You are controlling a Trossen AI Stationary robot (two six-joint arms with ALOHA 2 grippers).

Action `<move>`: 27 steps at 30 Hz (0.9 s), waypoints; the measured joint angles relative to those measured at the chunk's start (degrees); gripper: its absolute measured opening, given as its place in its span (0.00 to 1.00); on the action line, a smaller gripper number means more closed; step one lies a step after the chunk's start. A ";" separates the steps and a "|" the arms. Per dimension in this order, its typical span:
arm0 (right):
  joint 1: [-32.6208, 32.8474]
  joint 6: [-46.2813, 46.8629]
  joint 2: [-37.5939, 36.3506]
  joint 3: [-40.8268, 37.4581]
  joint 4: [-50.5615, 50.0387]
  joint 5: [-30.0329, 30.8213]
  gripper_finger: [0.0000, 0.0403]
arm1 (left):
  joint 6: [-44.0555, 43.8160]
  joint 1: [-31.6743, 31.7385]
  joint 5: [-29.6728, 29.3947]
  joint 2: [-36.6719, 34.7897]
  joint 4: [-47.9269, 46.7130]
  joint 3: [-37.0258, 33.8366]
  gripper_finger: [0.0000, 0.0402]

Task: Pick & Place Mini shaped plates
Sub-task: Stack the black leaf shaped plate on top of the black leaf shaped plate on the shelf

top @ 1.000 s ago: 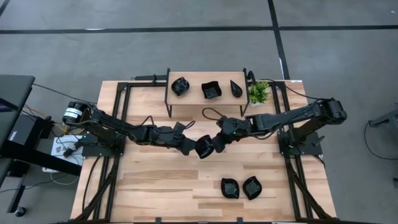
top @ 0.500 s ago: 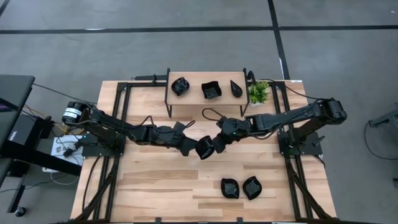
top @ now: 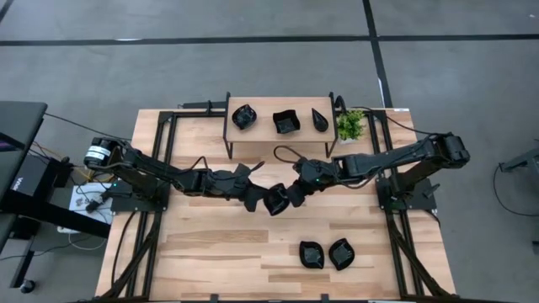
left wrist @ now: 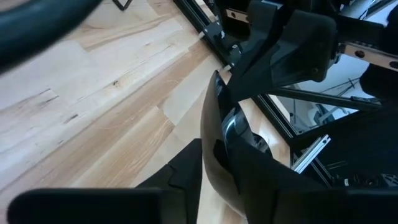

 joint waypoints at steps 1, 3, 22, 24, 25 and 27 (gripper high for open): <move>0.00 0.00 0.00 0.00 0.46 0.00 0.00 | -0.01 0.00 0.00 0.00 0.01 0.00 0.22; 0.00 0.06 -0.04 0.00 0.89 -0.01 0.00 | -0.07 0.00 0.00 0.00 0.11 0.00 0.20; 0.02 -0.27 -0.07 0.00 1.16 -0.48 0.05 | -0.04 0.00 -0.02 0.00 0.26 -0.04 0.07; -0.02 -0.82 -0.07 0.00 0.81 -1.07 0.07 | -0.02 0.00 0.00 0.00 0.20 -0.04 0.06; -0.04 -1.24 -0.07 0.00 0.57 -1.23 0.08 | -0.02 0.00 0.00 0.00 0.20 -0.04 0.05; -0.04 -1.55 -0.09 0.00 0.14 -1.33 0.11 | -0.02 0.00 0.05 0.00 0.00 -0.04 0.03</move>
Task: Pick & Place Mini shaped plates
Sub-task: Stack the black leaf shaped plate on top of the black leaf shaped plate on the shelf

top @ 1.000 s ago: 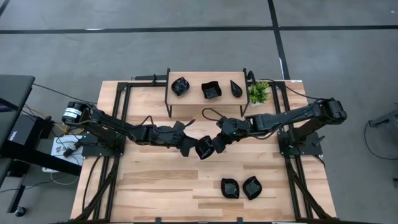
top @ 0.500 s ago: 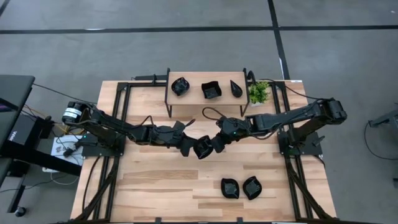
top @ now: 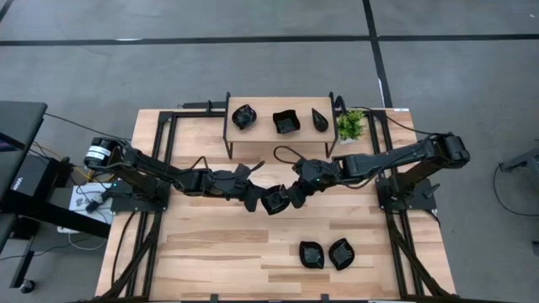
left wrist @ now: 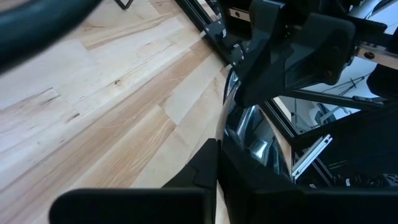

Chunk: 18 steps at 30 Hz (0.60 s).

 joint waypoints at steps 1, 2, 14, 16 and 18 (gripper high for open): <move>0.00 -0.31 -0.01 0.02 -0.15 -0.01 0.12 | 0.00 0.00 0.03 0.00 -0.01 0.00 0.03; 0.00 -0.53 -0.23 0.02 -0.34 0.00 0.13 | 0.00 0.00 0.03 0.00 -0.08 0.00 0.02; -2.42 -6.58 -12.69 0.00 -8.89 -0.17 0.15 | 1.29 0.01 1.05 -0.02 -0.08 0.02 0.02; -3.72 -6.60 -15.51 0.00 -9.70 -0.08 0.15 | 1.29 0.00 1.00 -0.03 -0.08 0.02 0.02; -5.36 -8.25 -18.24 0.00 -10.01 0.19 0.15 | 1.29 0.00 1.02 -0.26 -0.17 0.02 0.02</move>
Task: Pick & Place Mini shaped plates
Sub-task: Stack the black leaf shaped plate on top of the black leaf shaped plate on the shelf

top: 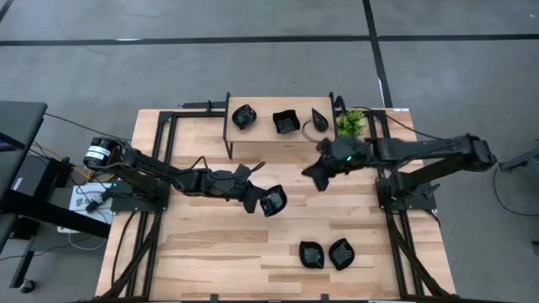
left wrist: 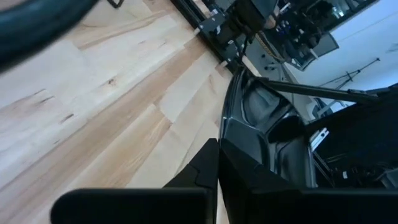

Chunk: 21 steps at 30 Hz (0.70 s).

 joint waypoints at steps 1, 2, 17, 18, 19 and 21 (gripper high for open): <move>-0.72 -1.48 -1.27 0.00 0.99 0.12 0.15 | 0.08 0.08 0.00 -0.10 0.19 0.00 0.02; -1.33 -3.27 -2.43 0.00 2.11 0.19 0.15 | 0.07 0.16 0.00 -0.42 0.10 0.00 0.02; -19.19 -15.66 -1.79 4.84 -13.19 13.53 0.04 | 9.47 2.51 -2.73 -11.38 -0.02 0.00 0.02; -20.92 -14.77 -0.42 4.99 -14.93 12.18 0.02 | 9.93 2.78 -3.21 -12.14 -0.17 0.01 0.02; -22.32 -14.48 0.67 5.02 -15.83 11.24 0.01 | 10.08 3.05 -3.44 -12.96 -0.86 0.00 0.02; -24.05 -14.35 2.28 5.08 -16.67 10.28 0.02 | 10.12 3.74 -3.68 -14.53 -2.40 0.02 0.02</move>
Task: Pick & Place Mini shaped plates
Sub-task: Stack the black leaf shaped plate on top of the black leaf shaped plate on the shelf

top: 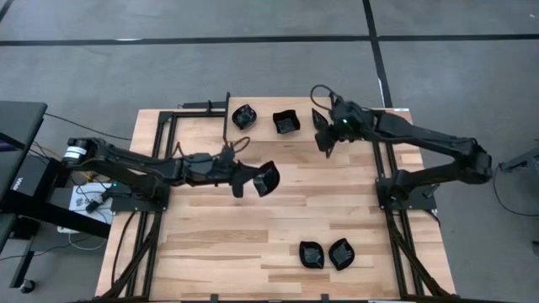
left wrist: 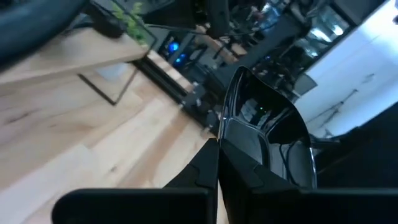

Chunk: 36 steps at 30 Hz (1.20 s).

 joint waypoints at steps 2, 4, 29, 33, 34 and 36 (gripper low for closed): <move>-0.49 0.00 0.82 0.02 0.13 0.00 0.02 | 0.00 0.65 -0.52 -1.54 -2.93 0.00 0.02; -0.12 0.00 0.80 0.02 1.13 0.00 0.02 | 0.00 1.30 -1.44 -3.10 -5.72 0.00 0.02; 1.35 -3.45 -2.42 0.10 1.54 7.57 0.00 | 6.61 29.85 2.68 -11.64 -18.65 0.00 0.01; 8.44 -1.25 -5.07 0.10 1.71 9.46 0.00 | 9.82 33.79 6.73 -9.22 -18.61 0.00 0.02; 10.84 -0.48 -5.66 0.10 1.69 10.80 0.00 | 10.21 34.88 7.58 -8.57 -18.63 0.00 0.02; 15.72 0.65 -6.67 0.10 1.74 14.16 0.00 | 11.41 36.92 8.97 -7.27 -18.63 0.00 0.02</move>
